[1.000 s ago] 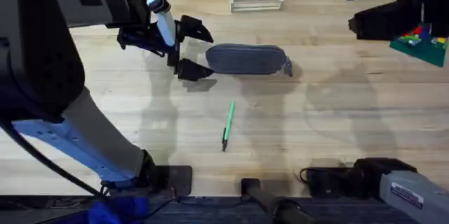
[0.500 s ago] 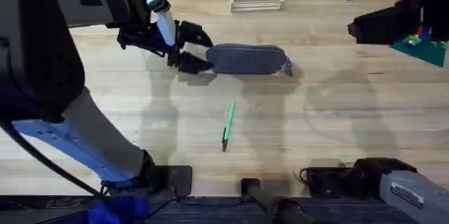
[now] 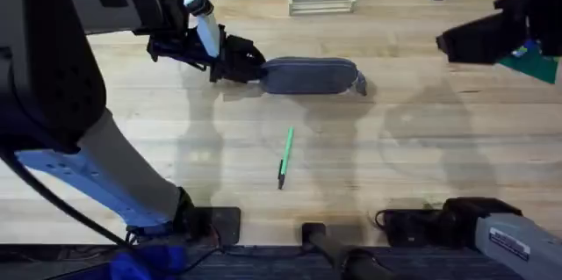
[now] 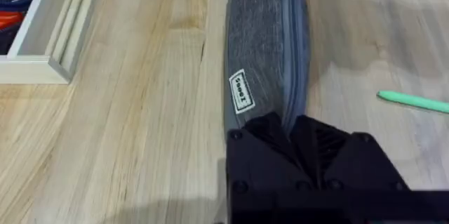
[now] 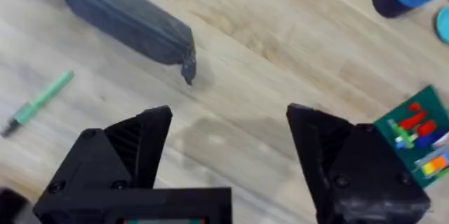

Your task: Unzip the bag, pick up the pens from the table one at a time and place them inside, then zip the bag closed.

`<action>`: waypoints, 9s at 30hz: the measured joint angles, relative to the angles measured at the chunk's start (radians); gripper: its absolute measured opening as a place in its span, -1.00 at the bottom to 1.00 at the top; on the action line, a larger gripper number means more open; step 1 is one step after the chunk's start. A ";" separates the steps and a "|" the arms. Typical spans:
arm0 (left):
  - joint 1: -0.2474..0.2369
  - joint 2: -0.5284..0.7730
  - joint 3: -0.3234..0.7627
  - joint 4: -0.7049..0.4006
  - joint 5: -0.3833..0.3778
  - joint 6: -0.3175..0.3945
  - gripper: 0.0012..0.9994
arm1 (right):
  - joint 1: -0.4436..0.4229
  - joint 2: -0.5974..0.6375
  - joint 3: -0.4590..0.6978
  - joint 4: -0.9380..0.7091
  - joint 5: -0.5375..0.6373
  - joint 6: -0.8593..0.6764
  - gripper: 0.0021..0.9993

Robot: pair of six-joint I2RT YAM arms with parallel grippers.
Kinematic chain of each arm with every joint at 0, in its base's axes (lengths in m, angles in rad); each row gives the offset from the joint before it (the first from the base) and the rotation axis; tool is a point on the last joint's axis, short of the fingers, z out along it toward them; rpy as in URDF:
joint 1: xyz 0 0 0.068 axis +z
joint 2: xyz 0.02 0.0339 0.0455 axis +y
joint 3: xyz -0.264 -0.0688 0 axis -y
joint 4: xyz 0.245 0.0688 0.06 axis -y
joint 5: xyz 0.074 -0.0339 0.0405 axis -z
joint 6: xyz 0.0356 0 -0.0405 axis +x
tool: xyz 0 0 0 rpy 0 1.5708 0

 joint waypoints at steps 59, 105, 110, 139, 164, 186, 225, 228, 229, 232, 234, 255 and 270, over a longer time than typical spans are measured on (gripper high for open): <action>0.000 0.000 0.000 0.000 -0.001 0.000 -0.92 | 0.000 0.188 -0.287 -0.061 -0.191 -0.830 1.00; 0.000 0.000 0.000 0.000 -0.001 0.000 -0.92 | 0.140 0.559 -0.287 0.362 -0.190 -0.486 1.00; 0.000 0.000 0.000 0.000 -0.001 0.000 -0.92 | 0.155 0.561 -0.287 0.363 -0.155 -0.426 1.00; 0.000 0.000 0.000 0.000 -0.001 0.000 -0.92 | 0.216 0.561 -0.381 0.512 0.001 -0.032 1.00; 0.000 0.000 0.000 0.000 -0.001 0.000 -0.92 | 0.305 0.561 -0.382 0.543 0.111 0.019 1.00; 0.000 0.000 0.000 0.000 -0.001 0.000 -0.92 | 0.305 0.561 -0.382 0.559 0.118 0.014 -0.93; 0.000 0.000 0.000 0.000 -0.006 0.000 -0.92 | 0.305 0.504 -0.374 0.560 0.208 -0.025 -0.94; 0.000 0.000 0.000 0.000 -0.006 0.000 -0.92 | 0.305 0.500 -0.370 0.557 0.211 -0.026 -0.94; 0.000 0.000 0.000 0.000 -0.006 0.000 -0.92 | 0.305 0.499 -0.369 0.556 0.211 -0.028 -0.94; 0.000 0.000 0.000 0.000 -0.006 0.000 -0.92 | 0.305 0.499 -0.367 0.556 0.211 -0.031 -0.94; 0.000 0.000 0.000 0.000 -0.006 0.000 -0.92 | 0.305 0.499 -0.364 0.555 0.212 -0.031 -0.94; 0.000 0.000 0.000 0.000 -0.008 0.000 -0.92 | 0.312 0.436 -0.356 0.549 0.206 -0.032 -0.94; 0.000 0.000 0.000 0.000 -0.008 0.000 -0.92 | 0.349 0.436 -0.303 0.548 0.206 -0.031 -0.94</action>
